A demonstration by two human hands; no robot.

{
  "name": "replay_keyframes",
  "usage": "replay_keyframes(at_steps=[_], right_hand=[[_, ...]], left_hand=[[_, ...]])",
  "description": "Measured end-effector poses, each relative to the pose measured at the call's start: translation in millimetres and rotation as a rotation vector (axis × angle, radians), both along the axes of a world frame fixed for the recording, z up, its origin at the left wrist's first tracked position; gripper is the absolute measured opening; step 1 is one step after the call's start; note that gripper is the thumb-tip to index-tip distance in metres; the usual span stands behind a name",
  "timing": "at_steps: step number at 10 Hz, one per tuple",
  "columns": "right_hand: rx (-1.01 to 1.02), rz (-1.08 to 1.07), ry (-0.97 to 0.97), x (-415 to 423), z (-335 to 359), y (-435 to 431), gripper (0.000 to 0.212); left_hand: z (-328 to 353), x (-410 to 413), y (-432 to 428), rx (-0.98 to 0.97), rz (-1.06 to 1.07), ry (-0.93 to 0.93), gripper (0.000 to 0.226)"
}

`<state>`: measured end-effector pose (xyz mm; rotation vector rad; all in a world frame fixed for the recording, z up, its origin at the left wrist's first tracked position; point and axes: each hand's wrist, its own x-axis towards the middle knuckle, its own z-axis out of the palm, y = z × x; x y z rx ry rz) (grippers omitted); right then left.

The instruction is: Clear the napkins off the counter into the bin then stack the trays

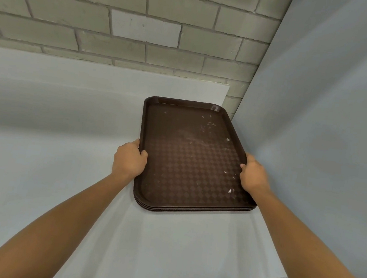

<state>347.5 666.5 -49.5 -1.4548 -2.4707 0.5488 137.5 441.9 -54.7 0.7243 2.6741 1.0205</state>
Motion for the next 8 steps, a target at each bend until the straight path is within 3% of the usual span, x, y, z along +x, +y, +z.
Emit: replay_keyframes(at_steps=[5, 8], right_hand=[[0.019, 0.010, -0.052, -2, 5, -2, 0.042], [0.206, 0.048, -0.152, -5, 22, -28, 0.056]], left_hand=[[6, 3, -3, -0.014, 0.043, -0.046, 0.050], [35, 22, -13, 0.022, 0.018, 0.074, 0.060]])
